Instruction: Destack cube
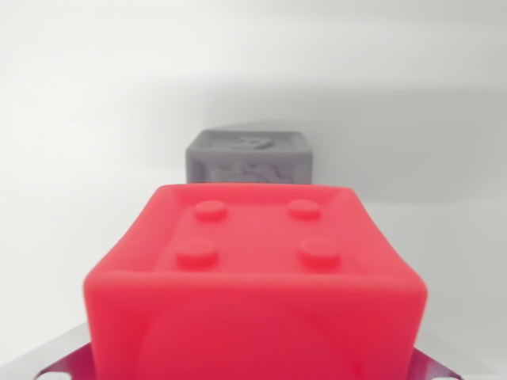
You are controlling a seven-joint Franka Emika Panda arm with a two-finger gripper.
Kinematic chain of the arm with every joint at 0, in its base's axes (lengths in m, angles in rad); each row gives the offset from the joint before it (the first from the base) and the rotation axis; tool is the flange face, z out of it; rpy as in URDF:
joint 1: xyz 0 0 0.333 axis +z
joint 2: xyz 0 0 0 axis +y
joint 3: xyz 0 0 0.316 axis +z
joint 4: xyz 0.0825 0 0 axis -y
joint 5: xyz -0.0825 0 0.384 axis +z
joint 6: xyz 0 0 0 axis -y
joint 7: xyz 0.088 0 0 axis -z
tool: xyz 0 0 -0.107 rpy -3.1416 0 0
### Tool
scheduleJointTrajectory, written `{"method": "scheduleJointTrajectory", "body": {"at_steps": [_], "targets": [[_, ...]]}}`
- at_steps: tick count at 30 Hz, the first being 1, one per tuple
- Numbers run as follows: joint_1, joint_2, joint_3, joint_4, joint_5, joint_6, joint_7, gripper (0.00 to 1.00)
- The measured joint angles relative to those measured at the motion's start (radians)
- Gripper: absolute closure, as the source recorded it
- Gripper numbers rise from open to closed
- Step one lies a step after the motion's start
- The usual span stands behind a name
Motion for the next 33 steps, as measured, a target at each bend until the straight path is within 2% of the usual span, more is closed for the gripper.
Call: {"method": "scheduleJointTrajectory", "body": {"at_steps": [26, 33], "targets": [[0.0, -0.111, 0.0, 0.013, 0.001, -0.12, -0.001, 1.0], [0.0, -0.124, 0.004, -0.019, 0.001, -0.111, -0.005, 1.0]]}}
